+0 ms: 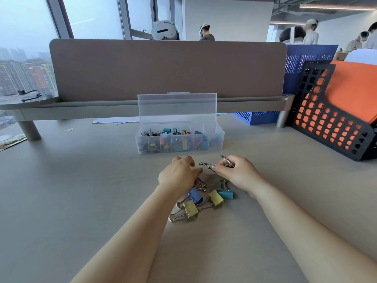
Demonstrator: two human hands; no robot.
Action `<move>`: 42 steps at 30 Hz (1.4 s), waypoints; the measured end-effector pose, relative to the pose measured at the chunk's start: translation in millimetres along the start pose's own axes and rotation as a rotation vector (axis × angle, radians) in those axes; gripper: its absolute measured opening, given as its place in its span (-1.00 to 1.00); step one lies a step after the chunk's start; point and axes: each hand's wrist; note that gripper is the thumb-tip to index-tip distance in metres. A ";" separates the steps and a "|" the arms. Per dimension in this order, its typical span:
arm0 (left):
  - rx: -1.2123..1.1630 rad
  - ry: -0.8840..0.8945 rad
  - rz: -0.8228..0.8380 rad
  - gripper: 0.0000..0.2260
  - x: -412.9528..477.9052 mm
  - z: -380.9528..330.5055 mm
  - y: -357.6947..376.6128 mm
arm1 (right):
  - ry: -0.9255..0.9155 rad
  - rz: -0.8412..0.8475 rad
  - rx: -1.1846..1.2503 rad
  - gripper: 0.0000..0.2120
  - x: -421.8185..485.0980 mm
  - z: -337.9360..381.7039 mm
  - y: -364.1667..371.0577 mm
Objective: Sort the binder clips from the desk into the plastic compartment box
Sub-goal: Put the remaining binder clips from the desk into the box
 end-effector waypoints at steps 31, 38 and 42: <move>-0.144 0.195 0.367 -0.42 0.4 20.2 -20.2 | 0.014 -0.038 -0.015 -0.66 4.0 -0.9 -0.6; 0.116 0.130 0.233 -0.31 -8.7 -6.0 -5.5 | 0.047 -0.094 0.015 -0.71 4.3 -2.2 -1.8; 0.086 0.128 0.170 -0.49 -6.9 -6.5 -3.8 | 0.035 -0.090 -0.008 -0.67 2.9 -1.8 -0.6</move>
Point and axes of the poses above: each hand's wrist, its own x-axis towards the middle knuckle, its own y-axis out of the palm, z = x × y, and after that the axes turned 4 degrees about -z, right-handed
